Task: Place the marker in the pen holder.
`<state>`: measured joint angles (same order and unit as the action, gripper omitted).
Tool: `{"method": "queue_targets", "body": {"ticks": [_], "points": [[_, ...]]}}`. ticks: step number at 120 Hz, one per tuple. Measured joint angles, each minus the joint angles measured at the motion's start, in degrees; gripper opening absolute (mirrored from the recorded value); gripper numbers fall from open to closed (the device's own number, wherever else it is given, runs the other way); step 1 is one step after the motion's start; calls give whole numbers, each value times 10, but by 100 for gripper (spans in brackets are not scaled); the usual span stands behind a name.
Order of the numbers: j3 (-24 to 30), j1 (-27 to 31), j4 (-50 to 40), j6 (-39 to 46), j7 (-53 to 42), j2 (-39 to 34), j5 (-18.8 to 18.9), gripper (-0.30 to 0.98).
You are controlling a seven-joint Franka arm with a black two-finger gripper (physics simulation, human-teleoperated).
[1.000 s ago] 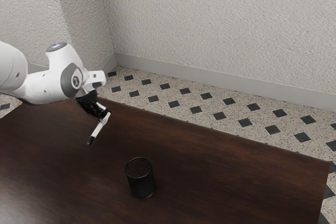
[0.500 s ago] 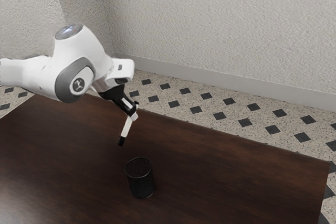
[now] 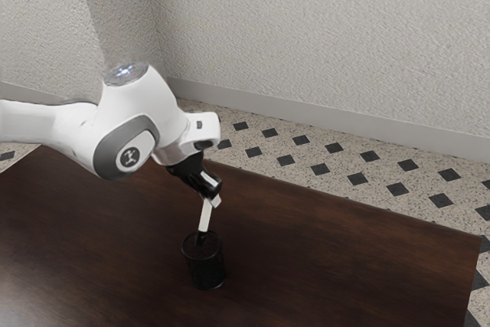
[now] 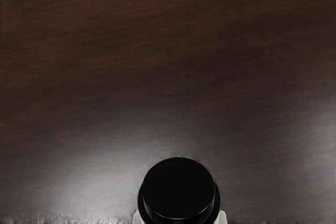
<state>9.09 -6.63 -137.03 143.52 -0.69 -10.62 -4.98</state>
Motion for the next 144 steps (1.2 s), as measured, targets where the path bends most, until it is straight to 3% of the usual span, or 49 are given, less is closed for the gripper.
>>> {"method": "queue_targets", "body": {"ticks": [33, 62, 85, 96, 104, 110, 121, 131, 144], "points": [[2, 1, -23, 25, 51, 14, 3, -10], [2, 12, -19, 49, 74, 38, 39, -10], [0, 15, -19, 54, 66, 27, 32, 32], [-7, 15, -14, 40, 61, 4, 34, 45], [-48, 14, -3, 21, 59, -13, 34, 51], [-93, 16, 43, -9, 56, -14, 33, 55], [-133, 17, 245, -147, 58, 16, 41, 60], [-144, 17, 360, -260, 61, 38, 61, 63], [-131, -8, 436, -357, 74, 52, 74, 65]]}}
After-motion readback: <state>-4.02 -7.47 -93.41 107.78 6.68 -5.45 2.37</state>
